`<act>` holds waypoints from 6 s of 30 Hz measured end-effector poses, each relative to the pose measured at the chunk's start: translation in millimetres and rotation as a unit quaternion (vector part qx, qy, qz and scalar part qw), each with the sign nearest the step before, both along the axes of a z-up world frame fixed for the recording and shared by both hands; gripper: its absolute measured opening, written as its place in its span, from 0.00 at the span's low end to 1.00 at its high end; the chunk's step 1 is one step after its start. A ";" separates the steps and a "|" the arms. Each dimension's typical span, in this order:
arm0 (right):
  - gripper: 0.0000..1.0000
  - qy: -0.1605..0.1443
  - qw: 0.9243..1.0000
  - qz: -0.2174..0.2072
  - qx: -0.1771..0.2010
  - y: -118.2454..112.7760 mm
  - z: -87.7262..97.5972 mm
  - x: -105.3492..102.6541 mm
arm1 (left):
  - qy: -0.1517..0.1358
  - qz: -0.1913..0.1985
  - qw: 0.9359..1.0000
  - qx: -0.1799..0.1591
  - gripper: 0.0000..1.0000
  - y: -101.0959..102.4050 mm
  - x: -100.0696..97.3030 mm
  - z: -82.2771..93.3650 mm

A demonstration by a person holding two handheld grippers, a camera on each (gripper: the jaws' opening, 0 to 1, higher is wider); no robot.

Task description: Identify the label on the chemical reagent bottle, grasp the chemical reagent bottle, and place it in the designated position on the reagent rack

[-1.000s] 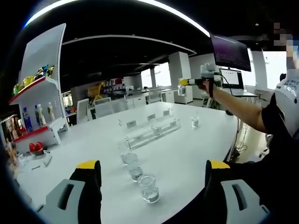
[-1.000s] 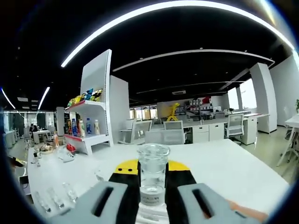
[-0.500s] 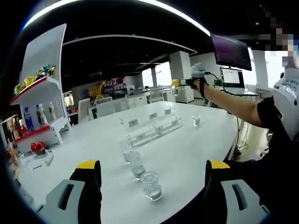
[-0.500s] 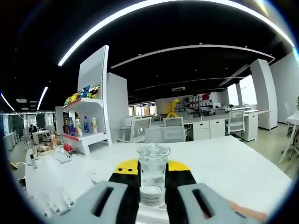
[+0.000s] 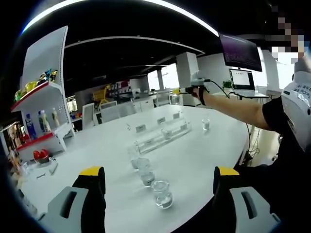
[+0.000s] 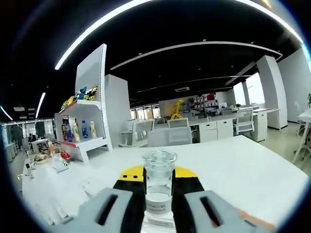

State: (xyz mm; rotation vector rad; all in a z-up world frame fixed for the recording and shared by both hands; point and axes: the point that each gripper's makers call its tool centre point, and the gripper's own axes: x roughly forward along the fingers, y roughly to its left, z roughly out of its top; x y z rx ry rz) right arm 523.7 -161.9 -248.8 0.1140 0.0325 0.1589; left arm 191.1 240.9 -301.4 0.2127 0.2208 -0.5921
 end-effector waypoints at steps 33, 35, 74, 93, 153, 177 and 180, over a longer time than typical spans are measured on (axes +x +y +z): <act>0.16 0.034 0.997 -0.015 -0.064 10.7 -68.3 31.1 | 0.025 0.011 1.000 -0.005 0.92 6.7 3.8 -22.6; 0.16 0.040 0.997 -0.013 -0.067 12.9 -72.4 30.5 | 0.026 0.008 1.000 -0.005 0.92 5.8 2.9 -22.5; 0.18 0.111 0.991 -0.019 -0.072 5.8 -104.1 19.0 | 0.027 0.008 1.000 -0.012 0.91 0.9 2.9 -25.1; 0.38 0.142 0.985 0.026 -0.094 21.1 -107.7 5.8 | 0.030 0.007 0.999 -0.013 0.91 0.7 2.1 -26.7; 0.97 0.021 0.998 0.047 0.030 -45.4 -78.2 -321.6 | -0.002 -0.011 0.999 -0.049 0.92 -28.3 12.1 -8.5; 0.97 0.033 0.995 0.045 0.078 -50.0 -72.3 -325.0 | 0.002 -0.023 0.999 -0.035 0.92 -39.7 6.2 -9.3; 0.97 0.035 0.996 0.045 0.075 -51.4 -74.0 -326.3 | -0.001 -0.022 0.999 -0.034 0.92 -39.5 6.5 -7.5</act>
